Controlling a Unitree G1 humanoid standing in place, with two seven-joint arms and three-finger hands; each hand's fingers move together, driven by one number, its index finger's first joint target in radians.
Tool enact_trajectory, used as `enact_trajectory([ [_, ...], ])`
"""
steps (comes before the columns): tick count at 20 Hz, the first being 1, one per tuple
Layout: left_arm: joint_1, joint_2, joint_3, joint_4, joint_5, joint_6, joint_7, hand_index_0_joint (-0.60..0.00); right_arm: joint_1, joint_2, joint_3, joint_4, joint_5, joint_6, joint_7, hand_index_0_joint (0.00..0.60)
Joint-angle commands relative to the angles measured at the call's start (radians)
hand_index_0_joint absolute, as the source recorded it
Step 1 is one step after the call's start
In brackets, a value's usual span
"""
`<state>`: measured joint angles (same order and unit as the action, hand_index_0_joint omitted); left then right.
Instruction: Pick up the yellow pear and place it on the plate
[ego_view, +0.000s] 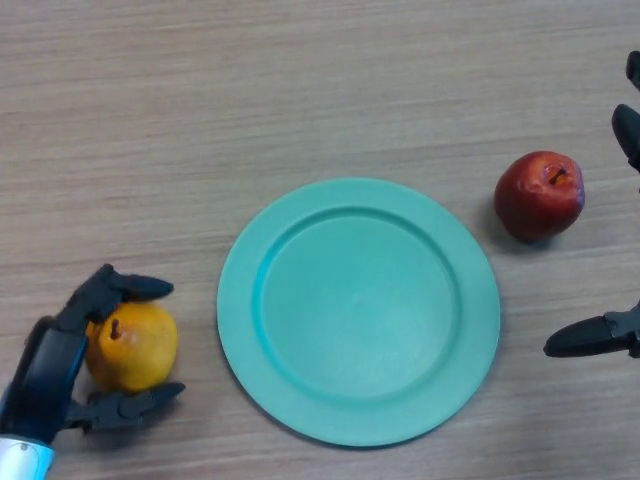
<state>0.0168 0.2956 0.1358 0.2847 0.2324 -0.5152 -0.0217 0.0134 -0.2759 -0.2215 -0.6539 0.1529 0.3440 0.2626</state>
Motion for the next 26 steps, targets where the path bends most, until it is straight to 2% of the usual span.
enact_trajectory([
  [1, -0.010, 0.027, 0.082, -0.153, -0.088, -0.047, 0.032, -0.600, -0.026, -0.023, -0.070, -0.065, 0.040, -0.083, -0.024, 0.000],
  [3, 0.005, 0.013, 0.064, -0.281, -0.101, 0.018, -0.015, -0.600, -0.027, -0.022, -0.066, -0.061, 0.027, -0.105, -0.029, 0.000],
  [4, 0.015, -0.002, 0.046, -0.370, -0.159, 0.098, -0.082, -0.600, -0.026, -0.022, -0.070, -0.070, 0.035, -0.092, -0.027, 0.000],
  [5, 0.023, -0.013, 0.026, -0.450, -0.211, 0.202, -0.157, -0.600, -0.025, -0.022, -0.066, -0.072, 0.031, -0.088, -0.026, 0.000],
  [6, 0.009, -0.038, 0.000, -0.569, -0.371, 0.413, -0.203, -0.600, -0.024, -0.022, -0.070, -0.081, 0.033, -0.079, -0.022, 0.000],
  [7, -0.002, -0.043, -0.008, -0.611, -0.418, 0.520, -0.200, -0.600, -0.022, -0.021, -0.072, -0.083, 0.034, -0.079, -0.021, 0.000],
  [8, -0.048, -0.037, -0.048, -0.646, -0.411, 0.640, -0.220, -0.600, -0.019, -0.020, -0.076, -0.090, 0.039, -0.068, -0.019, 0.000],
  [9, -0.066, -0.036, -0.065, -0.654, -0.392, 0.673, -0.227, -0.600, -0.016, -0.020, -0.079, -0.094, 0.043, -0.063, -0.017, 0.000],
  [10, -0.113, -0.058, -0.135, -0.542, -0.250, 0.436, -0.227, -0.600, -0.012, -0.018, -0.083, -0.101, 0.046, -0.054, -0.016, 0.000],
  [11, -0.136, -0.065, -0.149, -0.503, -0.208, 0.376, -0.215, -0.600, -0.011, -0.017, -0.087, -0.105, 0.052, -0.049, -0.015, 0.000],
  [12, -0.196, -0.081, -0.185, -0.380, -0.070, 0.214, -0.163, -0.600, -0.010, -0.019, -0.095, -0.110, 0.055, -0.048, -0.013, 0.000],
  [13, -0.215, -0.087, -0.194, -0.335, -0.019, 0.157, -0.135, -0.600, -0.008, -0.018, -0.097, -0.107, 0.053, -0.057, -0.012, 0.000],
  [14, -0.285, -0.098, -0.213, -0.209, 0.093, 0.024, -0.024, -0.600, -0.002, -0.014, -0.102, -0.111, 0.061, -0.061, -0.015, 0.000],
  [17, -0.371, -0.104, -0.257, -0.071, 0.158, -0.055, 0.102, -0.600, 0.005, -0.014, -0.116, -0.118, 0.063, -0.062, -0.017, 0.000],
  [19, -0.410, -0.105, -0.296, -0.004, 0.166, -0.050, 0.116, -0.600, 0.016, -0.005, -0.128, -0.120, 0.067, -0.084, -0.020, 0.000],
  [21, -0.434, -0.106, -0.332, 0.046, 0.154, -0.039, 0.066, -0.600, 0.014, -0.009, -0.142, -0.127, 0.081, -0.073, -0.027, 0.000],
  [23, -0.467, -0.106, -0.356, 0.130, 0.260, -0.109, 0.091, -0.600, 0.017, -0.014, -0.150, -0.128, 0.076, -0.069, -0.026, 0.000],
  [24, -0.482, -0.106, -0.368, 0.164, 0.255, -0.115, 0.086, -0.600, 0.017, -0.013, -0.154, -0.127, 0.072, -0.076, -0.027, 0.000],
  [25, -0.481, -0.106, -0.378, 0.166, 0.215, -0.100, 0.052, -0.600, 0.021, -0.011, -0.156, -0.127, 0.070, -0.086, -0.025, 0.000],
  [26, -0.484, -0.106, -0.390, 0.155, 0.095, -0.063, 0.043, -0.600, 0.018, -0.013, -0.152, -0.118, 0.058, -0.093, -0.025, 0.000],
])
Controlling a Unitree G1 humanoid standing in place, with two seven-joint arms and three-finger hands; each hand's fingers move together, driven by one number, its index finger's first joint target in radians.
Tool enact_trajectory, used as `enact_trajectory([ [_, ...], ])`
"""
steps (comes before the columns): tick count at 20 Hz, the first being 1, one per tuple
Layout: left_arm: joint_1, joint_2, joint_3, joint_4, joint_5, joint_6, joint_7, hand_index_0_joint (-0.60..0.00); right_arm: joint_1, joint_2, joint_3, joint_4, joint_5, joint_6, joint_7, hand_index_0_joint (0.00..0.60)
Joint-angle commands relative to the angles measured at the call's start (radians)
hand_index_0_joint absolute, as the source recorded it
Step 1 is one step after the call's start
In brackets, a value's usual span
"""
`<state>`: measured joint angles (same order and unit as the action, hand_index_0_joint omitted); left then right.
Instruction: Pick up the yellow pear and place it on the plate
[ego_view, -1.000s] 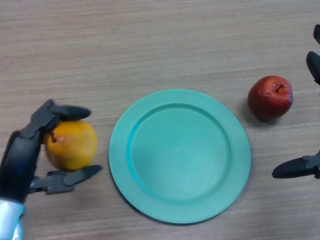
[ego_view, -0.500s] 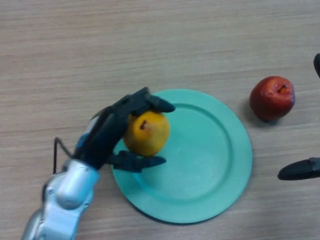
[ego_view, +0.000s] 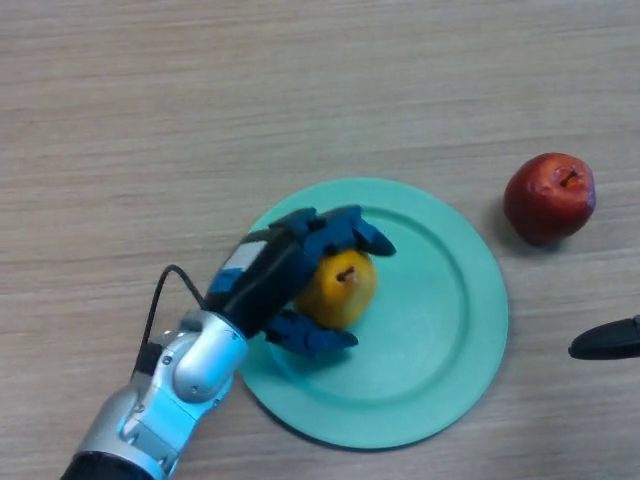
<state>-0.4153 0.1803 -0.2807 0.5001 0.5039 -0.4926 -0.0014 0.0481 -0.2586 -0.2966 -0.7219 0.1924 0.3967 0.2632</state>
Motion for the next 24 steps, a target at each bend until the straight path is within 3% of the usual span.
enact_trajectory([
  [1, -0.043, 0.010, 0.021, -0.082, -0.288, -0.053, 0.004, -0.600, -0.019, -0.032, -0.074, -0.046, 0.012, -0.146, -0.025, 0.000],
  [3, -0.039, 0.010, 0.033, -0.095, -0.335, -0.010, -0.006, -0.600, -0.019, -0.030, -0.073, -0.047, 0.012, -0.145, -0.026, 0.000],
  [4, -0.040, 0.010, 0.039, -0.095, -0.343, 0.001, -0.002, -0.551, -0.024, -0.034, -0.077, -0.051, 0.016, -0.133, -0.028, 0.000],
  [5, -0.040, 0.010, 0.040, -0.094, -0.344, 0.000, -0.001, -0.450, -0.024, -0.034, -0.076, -0.051, 0.014, -0.134, -0.028, 0.000],
  [8, -0.042, 0.010, 0.045, -0.074, -0.323, -0.031, 0.023, -0.054, -0.018, -0.030, -0.069, -0.048, 0.000, -0.135, -0.027, 0.000],
  [9, -0.042, 0.010, 0.045, -0.070, -0.320, -0.037, 0.029, 0.000, -0.021, -0.029, -0.068, -0.048, -0.002, -0.129, -0.029, 0.000],
  [17, -0.032, 0.010, 0.061, -0.094, -0.309, -0.040, 0.048, 0.000, -0.015, -0.025, -0.067, -0.049, -0.009, -0.160, -0.031, 0.000],
  [21, 0.052, 0.010, 0.137, -0.399, -0.326, 0.089, -0.003, 0.000, -0.020, -0.029, -0.067, -0.060, -0.002, -0.131, -0.030, 0.000],
  [24, 0.081, 0.021, 0.270, -0.615, -0.347, 0.147, -0.030, 0.000, -0.029, -0.030, -0.059, -0.057, 0.004, -0.126, -0.032, 0.000],
])
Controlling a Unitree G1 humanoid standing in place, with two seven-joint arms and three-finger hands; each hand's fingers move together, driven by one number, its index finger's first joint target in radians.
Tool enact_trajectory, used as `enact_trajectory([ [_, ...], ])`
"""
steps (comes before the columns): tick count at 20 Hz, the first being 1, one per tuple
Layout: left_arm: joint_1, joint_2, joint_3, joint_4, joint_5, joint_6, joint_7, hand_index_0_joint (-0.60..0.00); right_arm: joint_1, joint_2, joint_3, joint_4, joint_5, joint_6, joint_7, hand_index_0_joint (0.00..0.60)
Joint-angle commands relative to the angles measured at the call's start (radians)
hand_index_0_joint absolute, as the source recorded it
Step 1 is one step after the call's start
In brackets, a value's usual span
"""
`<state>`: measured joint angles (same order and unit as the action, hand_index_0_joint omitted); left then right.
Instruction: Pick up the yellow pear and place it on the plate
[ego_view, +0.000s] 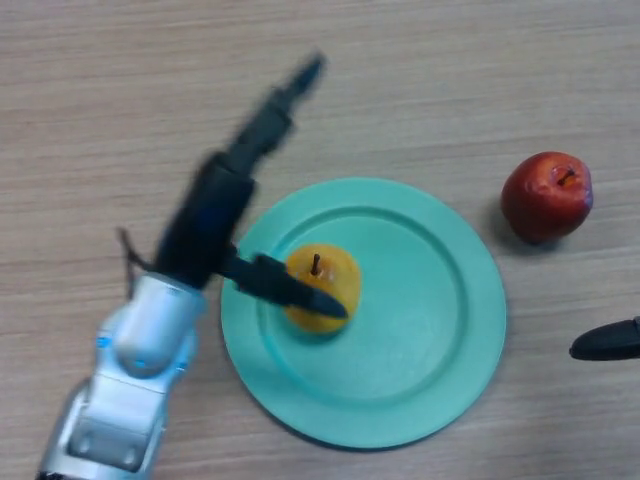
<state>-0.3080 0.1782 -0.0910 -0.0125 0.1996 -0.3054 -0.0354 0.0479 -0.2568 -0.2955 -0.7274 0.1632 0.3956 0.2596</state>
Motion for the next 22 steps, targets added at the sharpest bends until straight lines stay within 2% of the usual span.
enact_trajectory([
  [1, -0.018, 0.034, 0.094, -0.137, -0.066, -0.021, -0.006, 0.000, -0.030, -0.031, -0.058, -0.048, 0.032, -0.133, -0.030, 0.000],
  [2, -0.001, 0.063, 0.146, -0.233, -0.160, 0.057, -0.023, 0.000, -0.033, -0.032, -0.049, -0.035, 0.029, -0.158, -0.029, 0.000],
  [3, 0.003, 0.073, 0.163, -0.262, -0.206, 0.085, -0.028, 0.000, -0.033, -0.031, -0.046, -0.029, 0.029, -0.168, -0.029, 0.000],
  [4, 0.036, 0.099, 0.212, -0.325, -0.320, 0.167, -0.030, 0.000, -0.034, -0.031, -0.037, -0.021, 0.034, -0.166, -0.030, 0.000],
  [5, 0.046, 0.109, 0.228, -0.340, -0.357, 0.189, -0.032, 0.000, -0.034, -0.032, -0.033, -0.020, 0.034, -0.165, -0.030, 0.000],
  [6, 0.074, 0.132, 0.279, -0.369, -0.482, 0.238, -0.052, 0.000, -0.034, -0.033, -0.032, -0.017, 0.034, -0.167, -0.025, 0.000],
  [8, 0.114, 0.151, 0.318, -0.359, -0.565, 0.263, -0.056, 0.000, -0.037, -0.036, -0.038, -0.007, 0.045, -0.172, -0.021, 0.000],
  [12, 0.178, 0.151, 0.339, -0.355, -0.598, 0.329, -0.079, 0.000, -0.042, -0.041, -0.030, 0.004, 0.040, -0.154, -0.009, 0.000],
  [17, 0.155, 0.172, 0.360, -0.354, -0.607, 0.362, -0.078, 0.000, -0.061, -0.051, -0.019, 0.033, 0.028, -0.196, -0.012, 0.000],
  [22, 0.155, 0.165, 0.347, -0.346, -0.560, 0.343, -0.064, 0.000, -0.058, -0.045, -0.010, 0.045, 0.048, -0.217, -0.012, 0.000],
])
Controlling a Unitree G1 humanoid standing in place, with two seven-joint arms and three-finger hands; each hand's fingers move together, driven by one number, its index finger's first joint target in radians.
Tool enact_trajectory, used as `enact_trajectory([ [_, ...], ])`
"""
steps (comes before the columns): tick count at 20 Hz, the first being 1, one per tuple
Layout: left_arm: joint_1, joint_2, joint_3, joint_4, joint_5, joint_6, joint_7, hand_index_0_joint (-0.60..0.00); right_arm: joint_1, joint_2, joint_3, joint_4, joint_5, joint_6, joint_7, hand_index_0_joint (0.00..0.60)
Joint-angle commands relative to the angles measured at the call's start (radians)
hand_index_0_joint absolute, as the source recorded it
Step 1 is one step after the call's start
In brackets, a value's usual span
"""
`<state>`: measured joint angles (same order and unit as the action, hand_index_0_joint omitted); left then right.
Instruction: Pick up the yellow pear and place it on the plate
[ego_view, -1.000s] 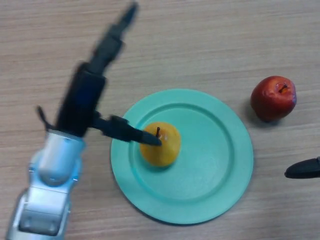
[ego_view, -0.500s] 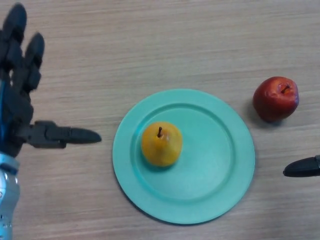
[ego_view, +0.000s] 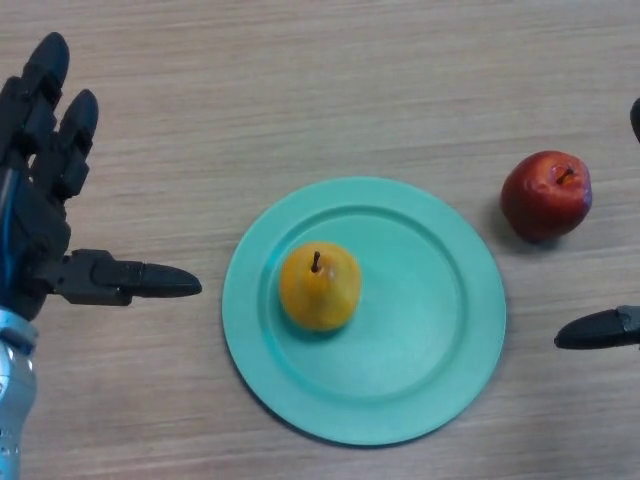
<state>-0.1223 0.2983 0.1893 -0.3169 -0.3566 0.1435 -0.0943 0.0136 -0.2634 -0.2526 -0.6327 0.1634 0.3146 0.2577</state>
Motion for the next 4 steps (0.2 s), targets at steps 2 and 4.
enact_trajectory([
  [2, -0.036, 0.047, 0.064, -0.056, 0.012, -0.091, 0.009, 0.000, -0.023, -0.040, -0.057, -0.050, 0.060, -0.131, -0.006, 0.000],
  [4, -0.030, 0.045, 0.060, -0.082, 0.036, -0.065, 0.017, 0.000, -0.019, -0.041, -0.056, -0.049, 0.057, -0.120, 0.007, 0.000],
])
